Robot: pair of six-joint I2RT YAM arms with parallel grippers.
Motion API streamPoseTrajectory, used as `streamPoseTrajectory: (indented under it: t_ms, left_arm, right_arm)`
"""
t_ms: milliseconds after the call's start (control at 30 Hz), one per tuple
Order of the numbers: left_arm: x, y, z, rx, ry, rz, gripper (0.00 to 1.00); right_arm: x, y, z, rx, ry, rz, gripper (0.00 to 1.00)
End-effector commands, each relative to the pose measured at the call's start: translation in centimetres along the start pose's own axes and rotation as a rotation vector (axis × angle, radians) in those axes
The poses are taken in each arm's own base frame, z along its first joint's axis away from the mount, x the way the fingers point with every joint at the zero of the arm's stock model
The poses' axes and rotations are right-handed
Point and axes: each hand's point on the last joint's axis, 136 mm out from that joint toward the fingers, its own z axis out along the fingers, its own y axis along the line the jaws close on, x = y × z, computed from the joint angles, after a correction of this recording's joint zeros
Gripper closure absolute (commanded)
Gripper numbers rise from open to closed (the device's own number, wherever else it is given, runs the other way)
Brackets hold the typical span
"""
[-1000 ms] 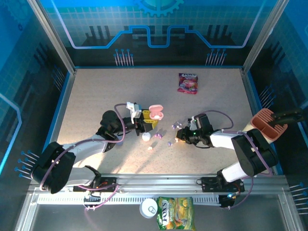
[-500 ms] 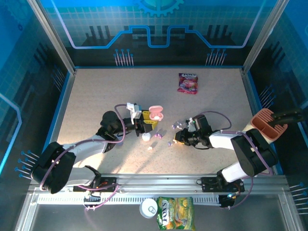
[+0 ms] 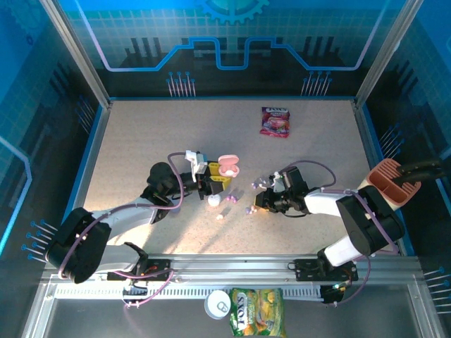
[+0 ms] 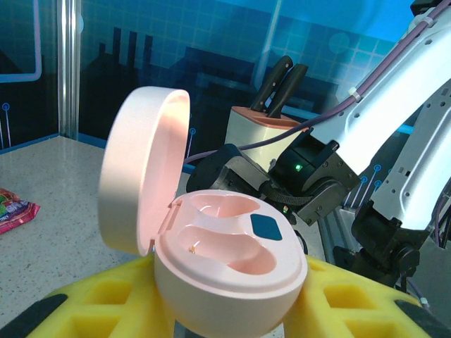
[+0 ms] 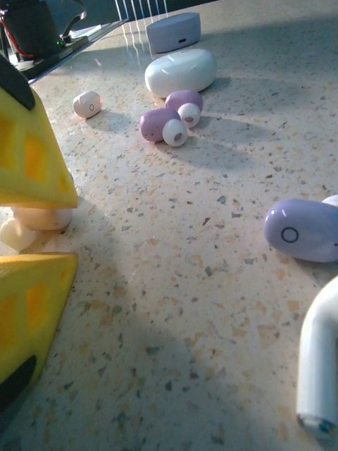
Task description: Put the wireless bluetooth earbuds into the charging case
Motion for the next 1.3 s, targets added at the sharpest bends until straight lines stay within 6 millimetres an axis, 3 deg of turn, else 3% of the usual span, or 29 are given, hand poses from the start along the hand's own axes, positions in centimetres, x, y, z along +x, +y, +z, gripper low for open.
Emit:
streamPoseTrajectory:
  t_ms: [0,167,333,700,867,1267]
  left_arm:
    - [-0.2,-0.4,-0.1,0.02,-0.008,0.029,0.61]
    - [-0.1,-0.4,-0.2,0.02,-0.006,0.031,0.61]
    - [-0.1,0.2,-0.7,-0.012,-0.021,0.034,0.61]
    - [-2.0,4.3,-5.0,-0.156,-0.124,0.05,0.61]
    - [-3.3,5.3,-6.5,-0.2,-0.147,0.077,0.61]
    - [-3.6,5.0,-7.1,-0.204,-0.156,0.079,0.61]
  right_arm:
    - [1.7,-1.2,0.8,0.054,0.061,-0.001,0.79]
    - [1.4,-0.3,0.3,0.075,0.033,-0.052,0.73]
    - [-0.1,0.9,-1.6,0.164,-0.048,-0.147,0.69]
    - [-0.8,1.7,-5.0,0.54,-0.102,-0.403,0.58]
    - [-0.2,1.6,-4.5,0.702,-0.037,-0.534,0.59]
    - [0.8,2.2,-1.8,0.759,0.142,-0.695,0.67]
